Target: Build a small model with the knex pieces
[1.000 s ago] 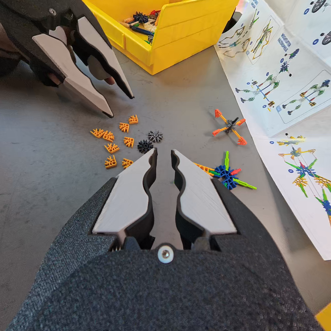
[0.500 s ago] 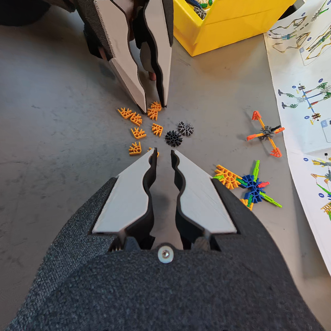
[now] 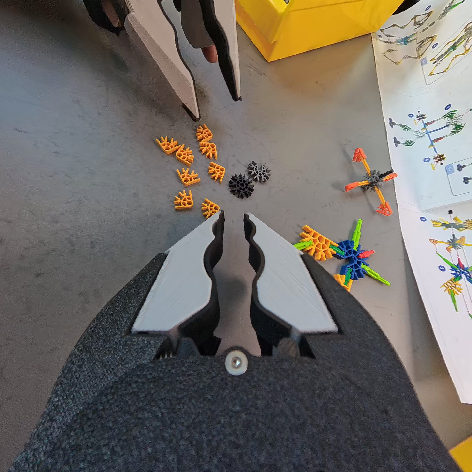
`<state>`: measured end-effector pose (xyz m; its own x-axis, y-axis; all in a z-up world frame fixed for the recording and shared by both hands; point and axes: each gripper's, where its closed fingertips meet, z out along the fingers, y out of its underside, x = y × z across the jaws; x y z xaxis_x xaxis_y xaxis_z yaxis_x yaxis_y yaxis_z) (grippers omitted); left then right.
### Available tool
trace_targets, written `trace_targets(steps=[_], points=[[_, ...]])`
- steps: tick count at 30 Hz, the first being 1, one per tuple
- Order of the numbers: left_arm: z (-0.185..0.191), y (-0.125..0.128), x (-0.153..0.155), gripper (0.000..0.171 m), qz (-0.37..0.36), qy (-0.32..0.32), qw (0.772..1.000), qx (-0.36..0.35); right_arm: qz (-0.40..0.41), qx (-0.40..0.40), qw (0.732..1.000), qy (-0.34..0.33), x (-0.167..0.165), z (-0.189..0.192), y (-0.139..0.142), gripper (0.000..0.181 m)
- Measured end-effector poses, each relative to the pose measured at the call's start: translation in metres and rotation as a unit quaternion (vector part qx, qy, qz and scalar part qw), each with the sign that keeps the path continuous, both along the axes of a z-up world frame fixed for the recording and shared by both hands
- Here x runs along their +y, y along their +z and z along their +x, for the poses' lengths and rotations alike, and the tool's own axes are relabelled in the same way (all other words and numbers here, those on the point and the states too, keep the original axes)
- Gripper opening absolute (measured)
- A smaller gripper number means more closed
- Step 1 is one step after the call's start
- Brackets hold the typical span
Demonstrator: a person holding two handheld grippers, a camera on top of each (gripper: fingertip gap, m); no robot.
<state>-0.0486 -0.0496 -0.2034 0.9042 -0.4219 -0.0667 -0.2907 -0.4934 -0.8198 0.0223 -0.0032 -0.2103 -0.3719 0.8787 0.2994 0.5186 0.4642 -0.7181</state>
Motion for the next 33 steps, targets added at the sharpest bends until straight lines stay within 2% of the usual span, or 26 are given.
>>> trace_targets(steps=[9,16,21,26,29,33], points=[[-0.017,0.028,0.012,0.042,0.061,0.077,0.994,-0.053,0.003,0.018,1.000,-0.023,0.008,-0.004,0.005,0.013],[-0.026,0.030,0.013,0.042,0.065,0.102,0.991,-0.061,-0.044,0.083,0.992,-0.085,0.029,-0.010,0.033,0.021],[-0.023,0.032,0.013,0.040,0.070,0.098,0.991,-0.057,-0.097,0.154,0.974,-0.138,0.052,-0.010,0.059,0.024],[-0.024,0.034,0.013,0.040,0.077,0.101,0.990,-0.055,-0.153,0.252,0.933,-0.208,0.085,0.001,0.097,0.030],[-0.028,0.036,0.014,0.040,0.083,0.109,0.989,-0.057,-0.172,0.273,0.916,-0.237,0.100,0.007,0.104,0.036],[-0.034,0.041,0.014,0.040,0.096,0.125,0.986,-0.058,-0.169,0.274,0.914,-0.248,0.104,0.008,0.103,0.041]])
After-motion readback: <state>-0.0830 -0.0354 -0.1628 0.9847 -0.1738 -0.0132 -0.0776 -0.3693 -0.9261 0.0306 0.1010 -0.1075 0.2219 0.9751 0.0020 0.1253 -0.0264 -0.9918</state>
